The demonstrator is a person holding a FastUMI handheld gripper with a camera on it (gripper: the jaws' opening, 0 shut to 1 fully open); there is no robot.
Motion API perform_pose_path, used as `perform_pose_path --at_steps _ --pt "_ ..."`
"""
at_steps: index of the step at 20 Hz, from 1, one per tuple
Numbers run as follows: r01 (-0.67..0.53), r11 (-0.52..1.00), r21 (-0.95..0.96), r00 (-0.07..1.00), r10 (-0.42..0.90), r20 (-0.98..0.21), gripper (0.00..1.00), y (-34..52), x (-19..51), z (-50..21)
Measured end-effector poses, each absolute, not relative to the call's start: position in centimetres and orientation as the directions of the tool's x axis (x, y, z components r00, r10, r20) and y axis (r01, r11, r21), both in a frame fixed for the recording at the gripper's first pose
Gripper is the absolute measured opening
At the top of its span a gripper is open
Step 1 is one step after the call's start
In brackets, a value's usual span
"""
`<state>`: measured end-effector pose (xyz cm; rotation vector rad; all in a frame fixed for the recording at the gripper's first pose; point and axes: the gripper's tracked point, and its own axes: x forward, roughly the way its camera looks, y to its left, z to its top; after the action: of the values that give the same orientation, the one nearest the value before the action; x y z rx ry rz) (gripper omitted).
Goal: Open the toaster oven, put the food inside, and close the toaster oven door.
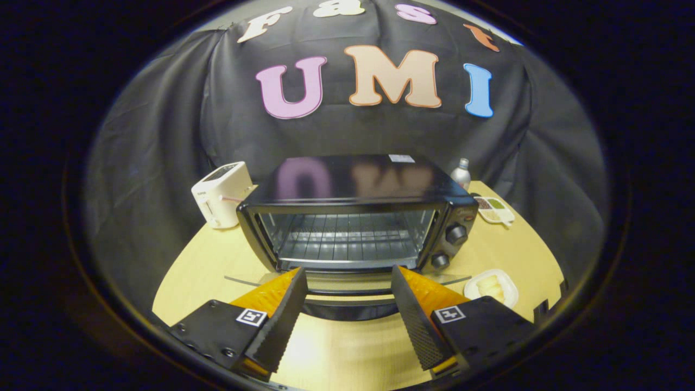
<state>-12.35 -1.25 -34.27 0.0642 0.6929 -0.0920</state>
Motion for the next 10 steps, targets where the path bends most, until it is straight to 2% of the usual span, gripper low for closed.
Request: perform_pose_path --at_steps 10 --pt "0.106 0.994 0.018 0.634 -0.054 -0.771 0.93 -0.5 -17.5 -39.8"
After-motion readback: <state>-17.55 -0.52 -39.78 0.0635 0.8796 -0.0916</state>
